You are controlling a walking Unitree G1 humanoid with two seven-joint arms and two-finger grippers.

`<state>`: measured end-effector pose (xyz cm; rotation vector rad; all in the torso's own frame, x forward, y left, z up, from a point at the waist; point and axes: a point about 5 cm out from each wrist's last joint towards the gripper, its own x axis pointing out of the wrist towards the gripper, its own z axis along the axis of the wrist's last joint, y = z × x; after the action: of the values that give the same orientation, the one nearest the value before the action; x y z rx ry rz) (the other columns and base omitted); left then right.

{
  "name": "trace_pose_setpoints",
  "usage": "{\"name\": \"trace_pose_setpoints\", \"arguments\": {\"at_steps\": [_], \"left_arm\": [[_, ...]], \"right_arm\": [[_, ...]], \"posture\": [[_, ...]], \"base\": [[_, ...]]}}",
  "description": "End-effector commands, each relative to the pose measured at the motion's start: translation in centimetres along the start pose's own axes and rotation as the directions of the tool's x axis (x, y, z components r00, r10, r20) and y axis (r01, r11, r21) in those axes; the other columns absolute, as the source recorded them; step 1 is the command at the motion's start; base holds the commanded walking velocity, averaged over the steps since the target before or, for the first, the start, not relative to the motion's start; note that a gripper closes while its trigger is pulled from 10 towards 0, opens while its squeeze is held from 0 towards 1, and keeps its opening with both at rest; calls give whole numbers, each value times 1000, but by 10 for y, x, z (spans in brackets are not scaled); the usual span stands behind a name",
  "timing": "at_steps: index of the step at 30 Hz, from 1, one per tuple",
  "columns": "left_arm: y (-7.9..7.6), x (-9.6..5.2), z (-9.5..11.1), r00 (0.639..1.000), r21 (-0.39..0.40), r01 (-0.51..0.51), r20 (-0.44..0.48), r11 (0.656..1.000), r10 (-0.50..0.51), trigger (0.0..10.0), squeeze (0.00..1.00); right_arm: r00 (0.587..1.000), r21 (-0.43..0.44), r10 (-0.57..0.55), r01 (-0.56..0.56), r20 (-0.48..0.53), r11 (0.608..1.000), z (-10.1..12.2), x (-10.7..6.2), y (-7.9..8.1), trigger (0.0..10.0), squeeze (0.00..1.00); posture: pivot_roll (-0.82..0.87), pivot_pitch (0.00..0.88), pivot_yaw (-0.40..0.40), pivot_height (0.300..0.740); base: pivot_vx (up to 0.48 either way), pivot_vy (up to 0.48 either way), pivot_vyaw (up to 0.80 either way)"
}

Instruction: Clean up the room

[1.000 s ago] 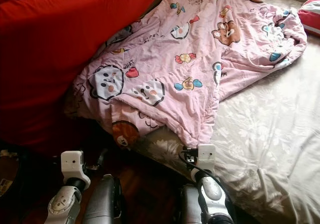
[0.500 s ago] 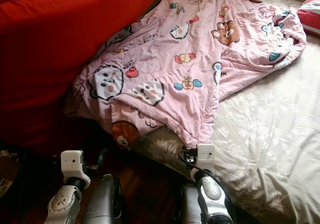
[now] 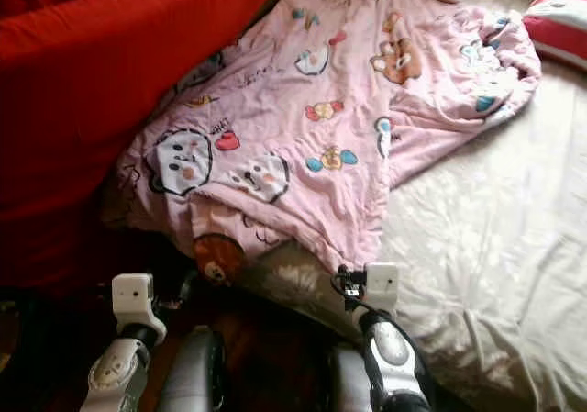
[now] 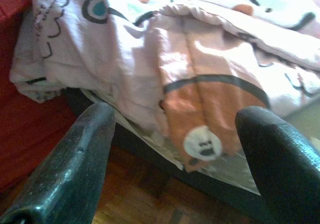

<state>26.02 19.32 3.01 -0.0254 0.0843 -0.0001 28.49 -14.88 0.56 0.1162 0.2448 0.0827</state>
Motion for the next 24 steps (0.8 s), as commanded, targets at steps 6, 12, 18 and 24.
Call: {"name": "trace_pose_setpoints", "arguments": {"at_steps": [6,12,18,24], "left_arm": [[1,-6,-6,1000,-9,-2,-26,1000,2,10000,0],[2,-5,-5,1000,-9,-4,-22,1000,4,10000,0],[0,-6,-6,1000,-8,-1,-26,1000,1,10000,0],[0,-6,-5,1000,-7,2,-26,1000,-2,10000,0]], "right_arm": [[1000,-1,-3,3,-29,1000,-8,-4,-1,10000,0],[999,-3,-9,9,-32,1000,-7,-4,-1,10000,0],[997,-9,6,-7,-77,1000,-13,-5,0,10000,0],[994,-5,26,-27,-110,1000,-17,-6,1,10000,227]], "posture": [[19,235,8,623],[18,245,6,623],[17,250,5,623],[18,254,6,623]], "base": [[261,0,0],[44,0,0],[0,0,0],[0,0,0]]}}
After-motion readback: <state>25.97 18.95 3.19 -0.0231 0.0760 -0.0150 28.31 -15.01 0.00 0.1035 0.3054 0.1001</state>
